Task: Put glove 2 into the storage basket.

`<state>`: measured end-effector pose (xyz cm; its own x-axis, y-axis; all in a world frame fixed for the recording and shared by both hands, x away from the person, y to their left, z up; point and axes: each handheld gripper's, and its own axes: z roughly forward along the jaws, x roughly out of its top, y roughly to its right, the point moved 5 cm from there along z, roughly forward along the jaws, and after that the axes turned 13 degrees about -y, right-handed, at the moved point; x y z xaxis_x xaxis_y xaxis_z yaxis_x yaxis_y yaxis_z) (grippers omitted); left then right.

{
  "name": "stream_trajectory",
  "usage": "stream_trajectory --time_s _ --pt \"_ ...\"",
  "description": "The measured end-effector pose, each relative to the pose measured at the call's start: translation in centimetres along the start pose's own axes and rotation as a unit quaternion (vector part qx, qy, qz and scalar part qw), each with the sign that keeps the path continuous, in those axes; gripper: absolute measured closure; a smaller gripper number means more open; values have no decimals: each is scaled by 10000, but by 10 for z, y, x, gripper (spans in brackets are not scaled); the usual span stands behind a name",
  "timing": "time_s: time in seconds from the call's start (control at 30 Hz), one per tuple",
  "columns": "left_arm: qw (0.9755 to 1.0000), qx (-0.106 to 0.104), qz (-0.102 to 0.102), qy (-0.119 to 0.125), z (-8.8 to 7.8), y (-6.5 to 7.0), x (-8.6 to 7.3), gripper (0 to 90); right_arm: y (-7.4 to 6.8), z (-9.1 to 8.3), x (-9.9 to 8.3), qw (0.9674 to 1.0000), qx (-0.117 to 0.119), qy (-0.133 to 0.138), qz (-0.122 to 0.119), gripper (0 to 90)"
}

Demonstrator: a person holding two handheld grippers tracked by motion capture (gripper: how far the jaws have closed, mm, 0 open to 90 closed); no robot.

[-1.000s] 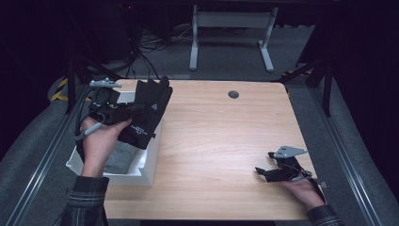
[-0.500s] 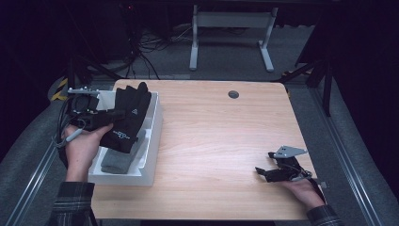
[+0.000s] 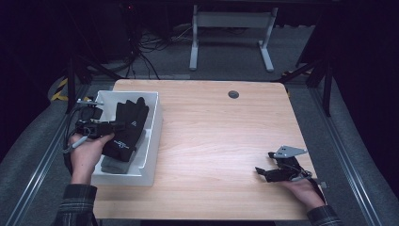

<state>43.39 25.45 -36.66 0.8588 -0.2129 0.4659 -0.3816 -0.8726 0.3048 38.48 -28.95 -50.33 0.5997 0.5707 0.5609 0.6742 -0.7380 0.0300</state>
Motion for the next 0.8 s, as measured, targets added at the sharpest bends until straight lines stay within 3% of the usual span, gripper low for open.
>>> stream_trajectory --time_s 0.57,0.73,0.8 --pt "9990 178 -204 -354 34 -29 -12 727 1 0 0 10000 -23 7 25 155" --pt "9985 318 -253 -372 39 -38 -16 695 1 0 0 10000 -25 7 24 155" --pt "9977 489 -180 -438 44 -38 -16 664 1 0 0 10000 -21 1 23 155"
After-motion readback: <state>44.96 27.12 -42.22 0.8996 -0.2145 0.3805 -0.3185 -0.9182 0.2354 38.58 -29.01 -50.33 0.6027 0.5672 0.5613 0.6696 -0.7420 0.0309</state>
